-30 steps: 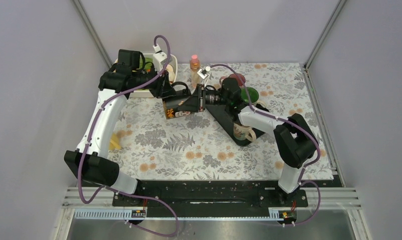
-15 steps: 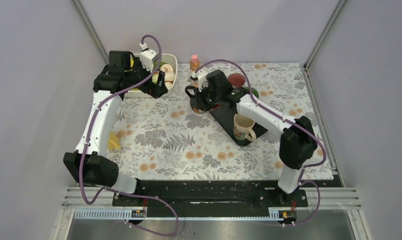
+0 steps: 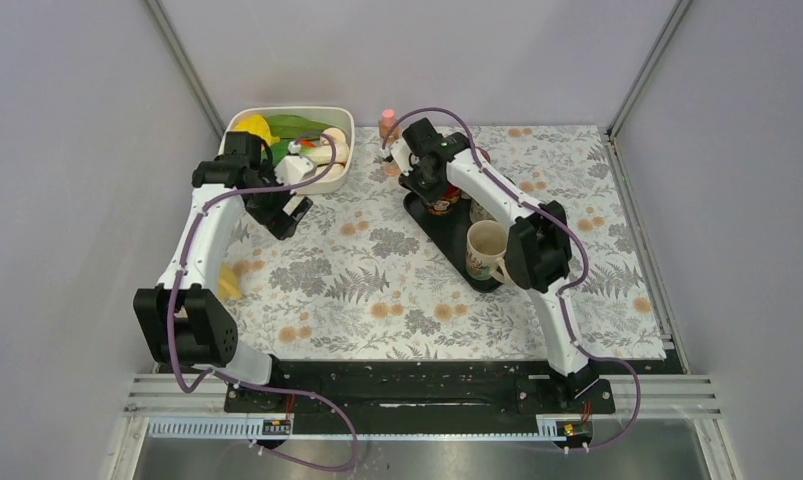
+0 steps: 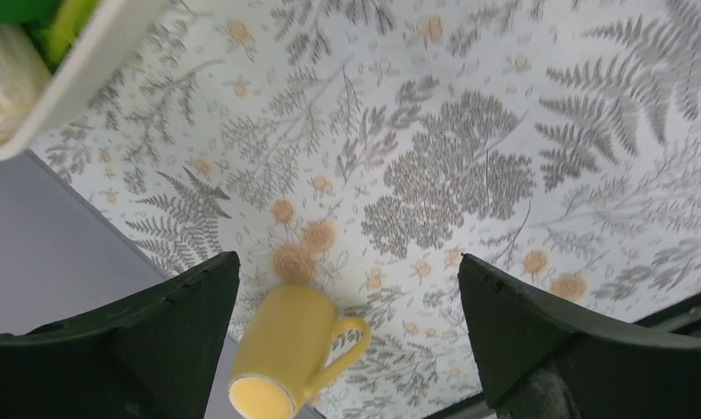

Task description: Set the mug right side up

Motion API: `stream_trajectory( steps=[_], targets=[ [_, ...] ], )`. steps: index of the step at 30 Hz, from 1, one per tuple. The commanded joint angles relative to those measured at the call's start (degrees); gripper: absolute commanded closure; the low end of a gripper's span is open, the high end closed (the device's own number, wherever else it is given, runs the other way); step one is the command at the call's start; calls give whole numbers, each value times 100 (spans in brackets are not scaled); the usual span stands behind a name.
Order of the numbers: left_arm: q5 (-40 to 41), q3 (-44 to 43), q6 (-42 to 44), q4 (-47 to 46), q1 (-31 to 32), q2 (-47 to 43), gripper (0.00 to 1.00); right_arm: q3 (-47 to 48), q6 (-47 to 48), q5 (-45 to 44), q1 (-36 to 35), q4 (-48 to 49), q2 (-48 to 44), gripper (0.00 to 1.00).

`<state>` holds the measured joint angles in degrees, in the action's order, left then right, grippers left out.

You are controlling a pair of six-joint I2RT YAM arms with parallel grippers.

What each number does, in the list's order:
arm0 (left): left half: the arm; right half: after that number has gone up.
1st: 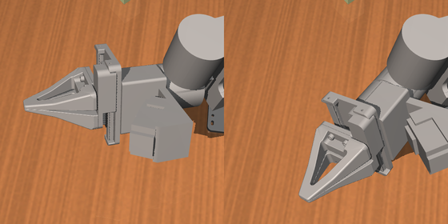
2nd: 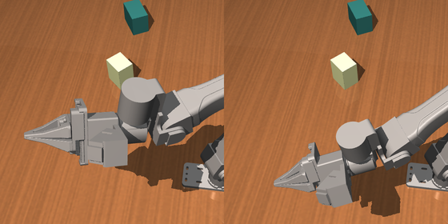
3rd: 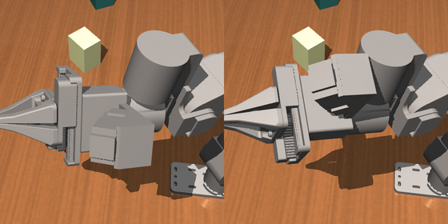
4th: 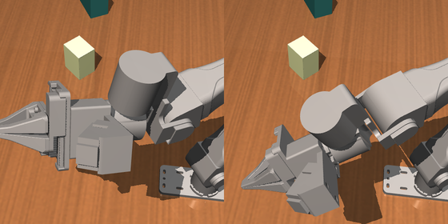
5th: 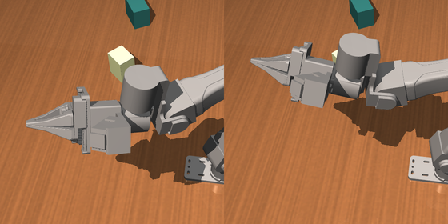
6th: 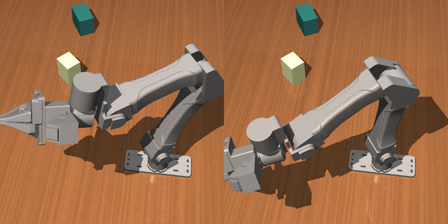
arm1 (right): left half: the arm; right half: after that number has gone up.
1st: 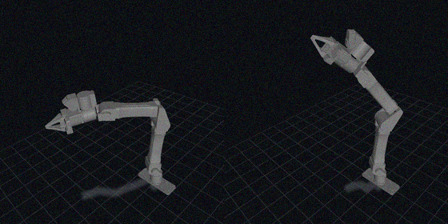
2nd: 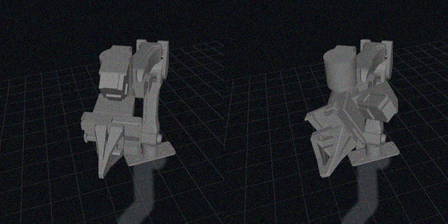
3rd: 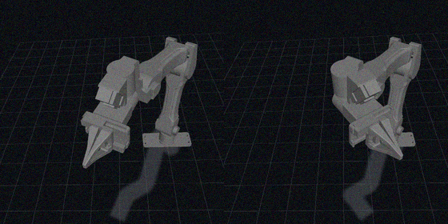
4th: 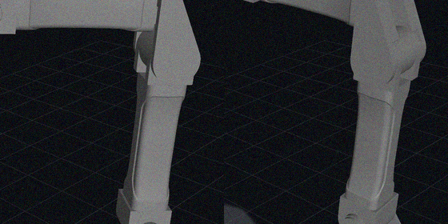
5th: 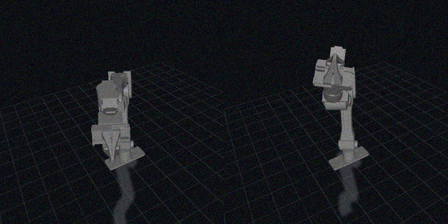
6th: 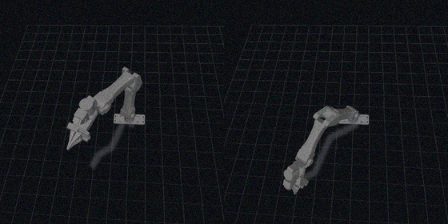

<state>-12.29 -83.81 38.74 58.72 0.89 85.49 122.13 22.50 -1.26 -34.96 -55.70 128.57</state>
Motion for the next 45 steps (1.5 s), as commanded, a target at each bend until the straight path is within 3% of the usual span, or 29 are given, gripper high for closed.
stream_trajectory(
  steps=[1, 7, 14, 19, 25, 31, 38, 41, 43, 45],
  targets=[
    [285, 430, 1060, 337, -62, -109, 1, 896, 417, 319, 78, -76, 139, 100],
    [685, 842, 1561, 758, -87, 47, 7, 1377, 313, 482, 238, -154, 655, 100],
    [1176, 1478, 2624, 614, -89, -209, 7, 1529, 338, 707, 258, -146, 898, 98],
    [1646, 2404, 3814, 197, -89, -708, 4, 1520, 301, 640, 252, -150, 894, 62],
    [2573, 3498, 5299, -898, -89, -1220, 2, 1424, 226, 691, 249, -155, 624, 33],
    [2845, 3914, 6889, -1427, -606, -1107, 3, 1161, 171, 973, 219, -106, 201, 23],
    [2888, 4049, 7803, -1766, -1124, -853, 4, 919, 124, 1302, 219, -92, -120, 16],
    [2652, 4137, 7967, -2241, -1246, -709, 13, 897, 100, 1370, 223, -90, -177, 16],
    [2604, 4172, 7881, -2525, -1249, -544, 36, 869, 67, 1397, 219, -95, -224, 16],
    [2591, 4233, 7868, -2678, -1255, -453, 50, 815, 61, 1428, 218, -91, -297, 15]
  ],
)
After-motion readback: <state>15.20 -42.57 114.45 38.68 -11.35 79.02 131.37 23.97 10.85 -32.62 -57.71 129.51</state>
